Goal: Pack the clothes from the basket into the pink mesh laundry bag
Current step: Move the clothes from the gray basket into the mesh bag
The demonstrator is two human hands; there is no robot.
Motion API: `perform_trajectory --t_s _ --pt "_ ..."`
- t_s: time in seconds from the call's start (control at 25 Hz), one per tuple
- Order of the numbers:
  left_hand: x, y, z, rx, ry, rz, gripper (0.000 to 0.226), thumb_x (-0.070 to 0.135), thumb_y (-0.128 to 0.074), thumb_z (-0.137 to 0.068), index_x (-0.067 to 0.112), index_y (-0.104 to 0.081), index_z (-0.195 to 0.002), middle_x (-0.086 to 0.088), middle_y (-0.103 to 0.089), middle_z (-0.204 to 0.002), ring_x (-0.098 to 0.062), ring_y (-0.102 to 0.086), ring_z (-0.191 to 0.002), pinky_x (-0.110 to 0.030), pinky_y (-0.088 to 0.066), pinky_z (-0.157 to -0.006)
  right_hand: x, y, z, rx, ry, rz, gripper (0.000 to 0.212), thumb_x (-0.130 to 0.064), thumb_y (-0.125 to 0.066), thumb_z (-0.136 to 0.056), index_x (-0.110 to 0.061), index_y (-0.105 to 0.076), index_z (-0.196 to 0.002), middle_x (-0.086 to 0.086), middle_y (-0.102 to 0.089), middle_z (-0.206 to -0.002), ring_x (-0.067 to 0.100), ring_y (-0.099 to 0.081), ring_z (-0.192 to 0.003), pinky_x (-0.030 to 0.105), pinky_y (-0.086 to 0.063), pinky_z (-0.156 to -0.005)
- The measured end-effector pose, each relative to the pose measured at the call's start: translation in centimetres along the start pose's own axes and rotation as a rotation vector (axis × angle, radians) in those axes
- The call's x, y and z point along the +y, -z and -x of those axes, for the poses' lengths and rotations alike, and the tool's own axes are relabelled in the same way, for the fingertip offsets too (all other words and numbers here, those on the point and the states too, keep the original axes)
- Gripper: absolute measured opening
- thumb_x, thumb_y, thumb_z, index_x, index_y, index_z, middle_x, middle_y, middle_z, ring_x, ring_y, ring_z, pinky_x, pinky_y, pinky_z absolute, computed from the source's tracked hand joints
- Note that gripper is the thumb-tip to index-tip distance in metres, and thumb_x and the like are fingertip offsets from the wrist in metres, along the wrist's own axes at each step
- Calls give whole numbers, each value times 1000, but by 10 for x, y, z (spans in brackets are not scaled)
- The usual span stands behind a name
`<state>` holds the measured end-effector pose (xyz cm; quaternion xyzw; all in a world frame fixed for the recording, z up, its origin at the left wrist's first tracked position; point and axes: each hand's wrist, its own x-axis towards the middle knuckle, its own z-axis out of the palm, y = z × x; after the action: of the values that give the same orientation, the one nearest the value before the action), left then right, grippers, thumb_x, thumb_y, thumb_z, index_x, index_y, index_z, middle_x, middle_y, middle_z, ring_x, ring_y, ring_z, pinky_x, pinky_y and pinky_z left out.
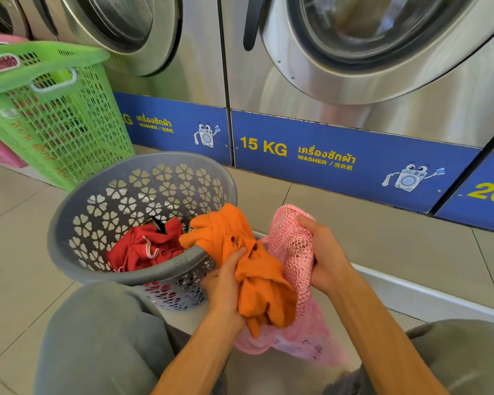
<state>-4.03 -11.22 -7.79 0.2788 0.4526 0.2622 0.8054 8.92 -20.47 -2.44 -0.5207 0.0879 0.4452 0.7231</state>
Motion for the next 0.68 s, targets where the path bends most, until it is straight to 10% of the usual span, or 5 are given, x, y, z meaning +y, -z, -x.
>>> perform_trajectory --t_s 0.36,0.56,0.68 --pt "15 -6 12 -476 172 24 36 13 -65 -75 2 -69 -109 -20 -67 -103 -32 -66 -88 -49 -50 -96 0 -8 9 -27 -39 169 38 -35 -57 -99 -6 -63 -122 23 -75 -109 39 -71 -102 52 -56 -91" --pt "20 -16 -4 -384 122 -742 20 15 -59 -93 15 -62 -73 -5 -70 -75 -11 -64 -61 -23 -51 -61 -10 2 8 -3 49 240 41 -35 -57 -98 -4 -63 -125 23 -76 -105 42 -72 -101 54 -59 -87" --pt "2 -15 8 -568 208 -972 5 16 -67 -68 19 -71 -65 -2 -66 -74 -13 -61 -66 -22 -49 -67 -9 -5 25 -169 0 344 38 -32 -56 -99 -4 -67 -123 21 -77 -101 30 -75 -79 38 -63 -70"
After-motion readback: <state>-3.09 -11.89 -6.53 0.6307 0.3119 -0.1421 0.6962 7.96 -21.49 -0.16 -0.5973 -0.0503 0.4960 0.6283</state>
